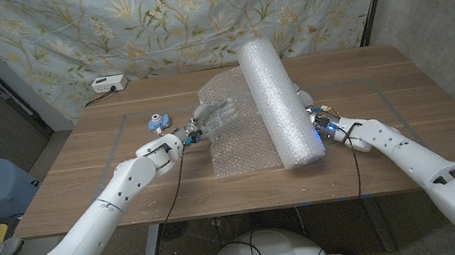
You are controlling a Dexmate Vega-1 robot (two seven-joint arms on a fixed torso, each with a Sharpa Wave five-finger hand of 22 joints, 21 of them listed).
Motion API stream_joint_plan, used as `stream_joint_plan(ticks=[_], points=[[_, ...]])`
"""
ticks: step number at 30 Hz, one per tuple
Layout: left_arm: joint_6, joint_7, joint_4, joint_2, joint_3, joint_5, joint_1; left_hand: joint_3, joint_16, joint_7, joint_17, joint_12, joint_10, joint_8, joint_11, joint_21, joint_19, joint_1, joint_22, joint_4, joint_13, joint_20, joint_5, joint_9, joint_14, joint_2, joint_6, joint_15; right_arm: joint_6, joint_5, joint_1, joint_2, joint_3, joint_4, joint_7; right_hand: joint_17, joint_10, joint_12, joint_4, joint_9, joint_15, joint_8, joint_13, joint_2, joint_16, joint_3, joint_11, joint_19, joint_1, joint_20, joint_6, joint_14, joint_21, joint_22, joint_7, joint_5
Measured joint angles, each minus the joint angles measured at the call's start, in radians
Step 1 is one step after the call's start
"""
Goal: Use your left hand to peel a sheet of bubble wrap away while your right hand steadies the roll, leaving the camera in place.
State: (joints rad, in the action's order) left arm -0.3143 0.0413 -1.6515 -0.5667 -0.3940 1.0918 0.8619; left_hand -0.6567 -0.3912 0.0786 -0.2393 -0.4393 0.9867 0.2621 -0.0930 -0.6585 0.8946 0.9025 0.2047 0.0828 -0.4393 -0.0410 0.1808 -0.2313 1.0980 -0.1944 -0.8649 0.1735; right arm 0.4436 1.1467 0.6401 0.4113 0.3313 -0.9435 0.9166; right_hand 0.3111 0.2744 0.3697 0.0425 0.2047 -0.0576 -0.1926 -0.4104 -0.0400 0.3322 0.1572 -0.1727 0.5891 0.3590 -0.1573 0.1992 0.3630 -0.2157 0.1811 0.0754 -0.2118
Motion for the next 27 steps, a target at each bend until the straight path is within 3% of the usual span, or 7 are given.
stream_joint_plan(ticks=[27], points=[[-0.042,-0.033,0.011,-0.013,0.018,0.037,-0.016,0.000,0.000,-0.002,-0.003,0.011,0.003,0.000,0.003,-0.011,-0.005,-0.004,-0.005,0.000,-0.004,-0.005,0.000,-0.004,0.000,0.004,-0.002,0.000,0.083,-0.028,-0.070,-0.001,0.023,0.095,0.014,0.000,0.004,-0.005,-0.007,0.000,-0.002,-0.004,0.000,0.004,0.000,-0.007,-0.004,0.011,-0.023,0.000,-0.003,0.009,0.000,0.000,0.003,-0.008]])
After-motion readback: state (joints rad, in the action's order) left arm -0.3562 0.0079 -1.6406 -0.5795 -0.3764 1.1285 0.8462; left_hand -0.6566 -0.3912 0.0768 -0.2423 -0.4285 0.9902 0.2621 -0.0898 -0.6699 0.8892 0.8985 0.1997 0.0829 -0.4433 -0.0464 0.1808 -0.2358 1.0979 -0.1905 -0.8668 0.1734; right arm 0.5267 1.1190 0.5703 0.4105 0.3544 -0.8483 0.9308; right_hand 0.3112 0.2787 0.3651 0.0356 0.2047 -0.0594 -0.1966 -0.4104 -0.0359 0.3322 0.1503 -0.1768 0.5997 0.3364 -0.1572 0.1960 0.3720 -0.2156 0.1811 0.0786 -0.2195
